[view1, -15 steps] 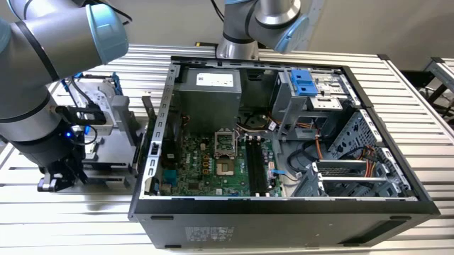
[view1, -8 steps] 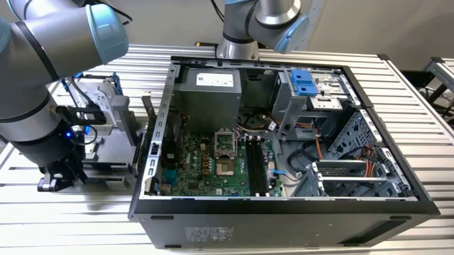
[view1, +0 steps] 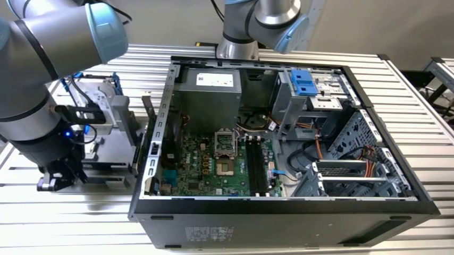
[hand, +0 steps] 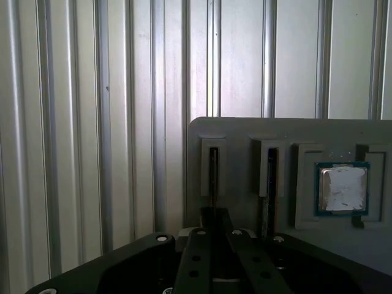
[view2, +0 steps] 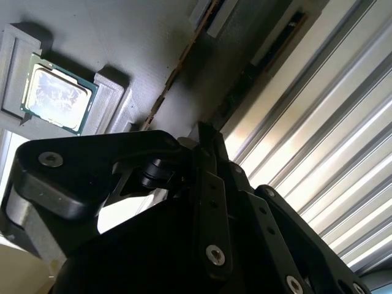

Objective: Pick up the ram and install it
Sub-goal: 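Pick up the ram and move it above insertion slot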

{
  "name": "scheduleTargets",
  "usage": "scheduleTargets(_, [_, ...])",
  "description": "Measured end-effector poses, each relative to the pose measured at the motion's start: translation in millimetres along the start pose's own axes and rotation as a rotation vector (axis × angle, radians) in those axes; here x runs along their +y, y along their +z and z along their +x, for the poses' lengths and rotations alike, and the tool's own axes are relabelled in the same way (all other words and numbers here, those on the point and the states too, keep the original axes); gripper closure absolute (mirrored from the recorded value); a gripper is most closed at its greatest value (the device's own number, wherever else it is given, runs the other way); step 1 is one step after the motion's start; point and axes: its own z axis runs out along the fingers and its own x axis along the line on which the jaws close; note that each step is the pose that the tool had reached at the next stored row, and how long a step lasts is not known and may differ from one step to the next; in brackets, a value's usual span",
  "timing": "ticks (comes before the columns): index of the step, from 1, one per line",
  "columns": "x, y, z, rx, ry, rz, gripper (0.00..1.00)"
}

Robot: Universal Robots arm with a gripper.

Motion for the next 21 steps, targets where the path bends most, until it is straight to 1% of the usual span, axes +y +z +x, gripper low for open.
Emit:
scheduleTargets(10, [0.3, -15.0, -0.1, -0.0001, 0.0, 0.0001, 1.0])
scheduleTargets(21, [0.5, -27.4, -0.1, 0.0, 0.0, 0.0, 1.0])
